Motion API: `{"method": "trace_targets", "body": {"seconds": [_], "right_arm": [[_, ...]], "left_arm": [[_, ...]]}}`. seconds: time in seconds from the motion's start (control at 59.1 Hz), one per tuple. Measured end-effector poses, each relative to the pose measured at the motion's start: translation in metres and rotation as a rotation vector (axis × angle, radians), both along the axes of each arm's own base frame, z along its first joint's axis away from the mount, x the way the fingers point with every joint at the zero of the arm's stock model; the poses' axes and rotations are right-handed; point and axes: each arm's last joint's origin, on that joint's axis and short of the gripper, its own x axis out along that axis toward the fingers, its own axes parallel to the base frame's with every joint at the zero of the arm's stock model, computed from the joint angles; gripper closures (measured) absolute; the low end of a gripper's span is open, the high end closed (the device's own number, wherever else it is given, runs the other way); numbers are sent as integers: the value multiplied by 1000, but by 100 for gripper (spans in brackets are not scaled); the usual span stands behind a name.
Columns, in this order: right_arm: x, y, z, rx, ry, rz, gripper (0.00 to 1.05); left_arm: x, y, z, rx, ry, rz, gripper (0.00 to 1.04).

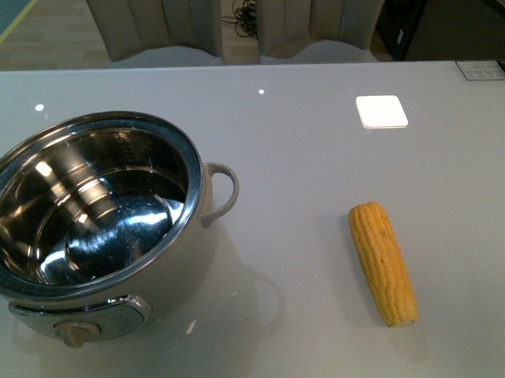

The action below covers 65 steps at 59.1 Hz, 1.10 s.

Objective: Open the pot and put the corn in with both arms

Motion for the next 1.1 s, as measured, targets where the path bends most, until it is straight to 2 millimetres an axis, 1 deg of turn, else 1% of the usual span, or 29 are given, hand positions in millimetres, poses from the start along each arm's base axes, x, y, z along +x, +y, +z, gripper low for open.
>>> {"method": "trace_targets", "body": {"seconds": [0.068,0.321,0.372,0.389,0.406,0.541,0.558,0.592,0.659,0.727,0.778,0.795,0.896,0.93,0.947,0.981,1.014,1.048,1.099], "right_arm": [[0,0,0,0,0,-1,9],[0,0,0,0,0,0,9],[0,0,0,0,0,0,9],[0,0,0,0,0,0,9],[0,0,0,0,0,0,9],[0,0,0,0,0,0,9],[0,0,0,0,0,0,9],[0,0,0,0,0,0,9],[0,0,0,0,0,0,9],[0,0,0,0,0,0,9],[0,0,0,0,0,0,9],[0,0,0,0,0,0,9],[0,0,0,0,4,2,9],[1,1,-1,54,183,55,9],[2,1,0,96,335,61,9],[4,2,-1,139,522,57,9],[5,2,-4,157,626,49,9],[6,3,-8,164,692,43,9],[10,5,-13,166,750,37,9]], "left_arm": [[-5,0,1,0,-22,1,101],[-5,0,1,-1,-26,1,101],[-5,0,1,0,-26,1,91],[-5,0,1,0,-26,1,84],[-5,0,1,0,-26,1,82],[-5,0,1,0,-26,1,57],[-5,0,1,0,-26,1,55],[-5,0,1,0,-26,1,48],[-5,0,1,0,-26,1,37],[-5,0,1,0,-26,1,23],[-5,0,1,0,-26,1,9],[-5,0,1,0,-26,1,6],[-5,0,1,2,-26,1,7],[-5,0,1,2,-26,2,7],[-5,0,1,2,-26,1,7],[-6,0,1,2,-26,0,7],[-6,0,1,2,-26,0,7],[-6,0,1,2,-26,1,7],[-6,0,1,2,-26,2,7]]}}
